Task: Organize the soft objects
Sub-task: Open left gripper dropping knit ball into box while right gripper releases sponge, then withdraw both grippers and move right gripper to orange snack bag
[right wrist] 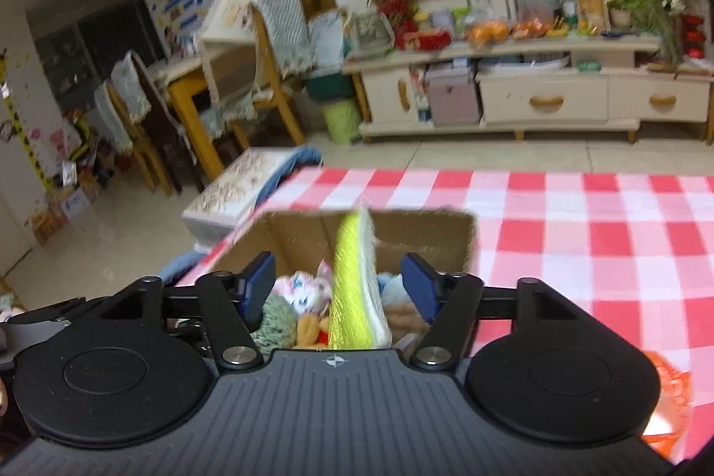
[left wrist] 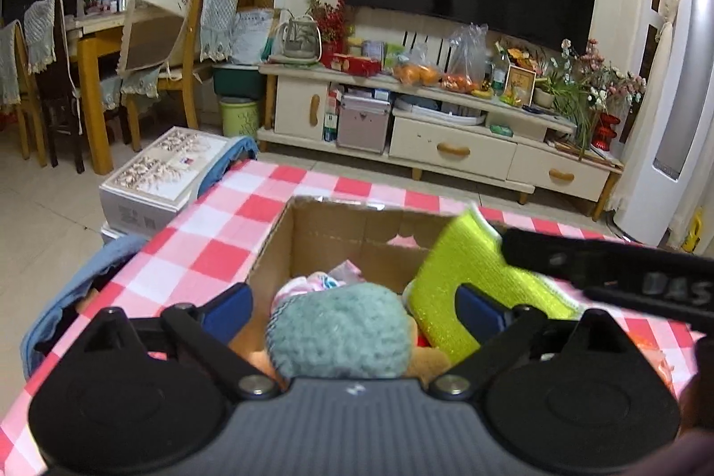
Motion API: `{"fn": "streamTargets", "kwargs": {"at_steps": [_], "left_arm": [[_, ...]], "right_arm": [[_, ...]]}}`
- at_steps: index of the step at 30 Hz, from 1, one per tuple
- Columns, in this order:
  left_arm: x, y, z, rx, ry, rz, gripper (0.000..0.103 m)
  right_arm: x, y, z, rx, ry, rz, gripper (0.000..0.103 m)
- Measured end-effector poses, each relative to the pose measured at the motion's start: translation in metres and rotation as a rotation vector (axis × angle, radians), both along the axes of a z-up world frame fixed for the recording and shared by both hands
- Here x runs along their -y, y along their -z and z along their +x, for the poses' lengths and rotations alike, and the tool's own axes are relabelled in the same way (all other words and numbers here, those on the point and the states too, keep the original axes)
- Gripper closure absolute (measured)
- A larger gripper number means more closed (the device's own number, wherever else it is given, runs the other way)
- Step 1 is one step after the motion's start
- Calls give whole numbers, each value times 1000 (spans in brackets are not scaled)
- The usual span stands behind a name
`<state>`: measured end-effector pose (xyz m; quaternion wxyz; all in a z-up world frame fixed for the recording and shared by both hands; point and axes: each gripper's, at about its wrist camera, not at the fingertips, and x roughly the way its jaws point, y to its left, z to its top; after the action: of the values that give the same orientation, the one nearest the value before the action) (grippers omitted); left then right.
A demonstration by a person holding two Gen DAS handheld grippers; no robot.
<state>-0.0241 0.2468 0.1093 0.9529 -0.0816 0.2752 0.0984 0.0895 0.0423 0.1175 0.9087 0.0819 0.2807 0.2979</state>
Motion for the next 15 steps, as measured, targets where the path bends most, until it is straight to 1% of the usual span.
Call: {"fn": "streamTargets", "kwargs": {"at_steps": [2, 3, 4, 8, 12, 15], "left_arm": [[0, -2, -1, 9, 1, -1, 6], [1, -3, -2, 11, 2, -2, 6], [2, -4, -2, 12, 2, -3, 6], [8, -7, -3, 29, 11, 17, 2], [18, -10, -4, 49, 35, 31, 1], [28, -11, -5, 55, 57, 41, 1]], "right_arm": [[12, -9, -10, 43, 40, -1, 16], [20, -11, -13, 61, 65, 3, 8], [29, -15, -17, 79, 89, 9, 6], [69, -18, -23, 110, 202, 4, 5], [115, -6, -19, 74, 323, -9, 5], [148, 13, -10, -8, 360, 38, 5]]}}
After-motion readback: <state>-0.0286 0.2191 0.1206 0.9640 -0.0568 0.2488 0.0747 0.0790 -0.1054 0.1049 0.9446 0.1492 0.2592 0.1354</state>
